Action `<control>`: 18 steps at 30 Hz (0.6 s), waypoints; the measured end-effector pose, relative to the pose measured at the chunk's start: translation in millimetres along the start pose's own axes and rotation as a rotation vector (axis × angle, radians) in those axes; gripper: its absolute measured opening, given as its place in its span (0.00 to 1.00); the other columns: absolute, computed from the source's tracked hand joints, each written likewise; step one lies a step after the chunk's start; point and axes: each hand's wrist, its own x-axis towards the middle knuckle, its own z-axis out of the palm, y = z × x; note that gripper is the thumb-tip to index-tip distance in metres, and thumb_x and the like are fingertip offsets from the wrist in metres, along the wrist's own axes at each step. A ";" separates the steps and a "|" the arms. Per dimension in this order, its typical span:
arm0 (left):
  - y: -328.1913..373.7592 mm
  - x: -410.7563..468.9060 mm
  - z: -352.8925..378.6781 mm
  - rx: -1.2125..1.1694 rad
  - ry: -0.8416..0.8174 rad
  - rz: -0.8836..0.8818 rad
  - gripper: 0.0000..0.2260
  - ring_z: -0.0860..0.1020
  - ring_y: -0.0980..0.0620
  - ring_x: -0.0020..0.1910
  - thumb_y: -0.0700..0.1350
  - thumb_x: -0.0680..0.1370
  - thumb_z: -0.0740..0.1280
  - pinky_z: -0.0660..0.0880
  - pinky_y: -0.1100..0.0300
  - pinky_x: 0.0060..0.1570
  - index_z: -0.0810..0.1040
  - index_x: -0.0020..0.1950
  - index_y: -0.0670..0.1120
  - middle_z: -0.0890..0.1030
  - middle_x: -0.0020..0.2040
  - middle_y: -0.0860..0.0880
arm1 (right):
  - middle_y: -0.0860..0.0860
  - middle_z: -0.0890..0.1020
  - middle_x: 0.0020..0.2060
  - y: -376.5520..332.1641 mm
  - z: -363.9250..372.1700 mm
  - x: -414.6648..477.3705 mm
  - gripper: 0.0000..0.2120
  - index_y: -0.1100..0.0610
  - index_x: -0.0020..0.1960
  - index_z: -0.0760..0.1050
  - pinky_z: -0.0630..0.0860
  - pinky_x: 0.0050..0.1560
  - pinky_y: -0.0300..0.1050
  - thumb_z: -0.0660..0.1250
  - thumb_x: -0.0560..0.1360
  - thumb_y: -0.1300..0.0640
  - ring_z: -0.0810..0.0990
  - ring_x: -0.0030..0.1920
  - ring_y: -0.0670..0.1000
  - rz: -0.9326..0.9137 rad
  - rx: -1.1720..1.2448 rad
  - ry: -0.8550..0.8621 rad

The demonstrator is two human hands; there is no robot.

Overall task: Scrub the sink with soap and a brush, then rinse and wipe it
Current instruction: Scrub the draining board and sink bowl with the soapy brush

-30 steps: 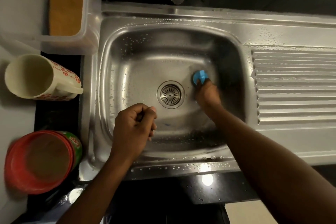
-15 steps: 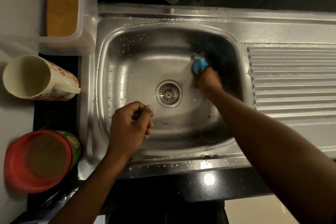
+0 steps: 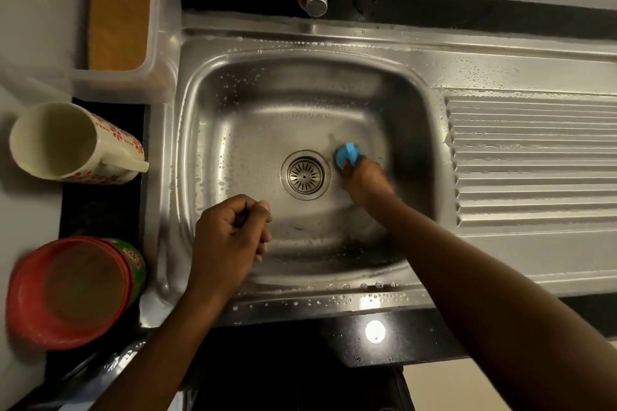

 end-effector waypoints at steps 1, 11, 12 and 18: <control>-1.3 -0.1 -1.9 0.005 0.007 0.000 0.12 0.79 0.45 0.28 0.42 0.83 0.69 0.78 0.52 0.30 0.81 0.40 0.41 0.81 0.31 0.43 | 0.62 0.82 0.54 -2.0 -4.7 6.6 0.15 0.61 0.62 0.76 0.79 0.53 0.58 0.58 0.85 0.52 0.81 0.54 0.64 -0.035 -0.037 -0.007; -5.2 -8.3 -8.0 -0.038 0.053 -0.044 0.12 0.78 0.46 0.28 0.43 0.83 0.69 0.77 0.55 0.30 0.82 0.41 0.40 0.81 0.31 0.42 | 0.58 0.81 0.67 29.0 -20.9 -2.7 0.21 0.59 0.72 0.75 0.73 0.68 0.49 0.63 0.85 0.47 0.80 0.64 0.58 -0.236 -0.279 -0.383; -5.0 -8.6 -6.7 -0.040 0.052 -0.043 0.12 0.78 0.46 0.28 0.42 0.83 0.69 0.77 0.55 0.30 0.82 0.41 0.40 0.81 0.32 0.43 | 0.56 0.81 0.67 31.5 -18.1 -11.7 0.22 0.57 0.72 0.75 0.73 0.69 0.49 0.63 0.84 0.45 0.80 0.64 0.56 -0.285 -0.288 -0.464; -2.4 -7.9 -1.9 -0.027 0.066 -0.033 0.11 0.79 0.47 0.28 0.43 0.83 0.69 0.78 0.53 0.31 0.81 0.42 0.42 0.82 0.32 0.43 | 0.52 0.83 0.58 7.5 27.8 -37.4 0.21 0.54 0.69 0.74 0.76 0.58 0.48 0.60 0.85 0.41 0.79 0.51 0.50 -0.519 -0.406 -0.625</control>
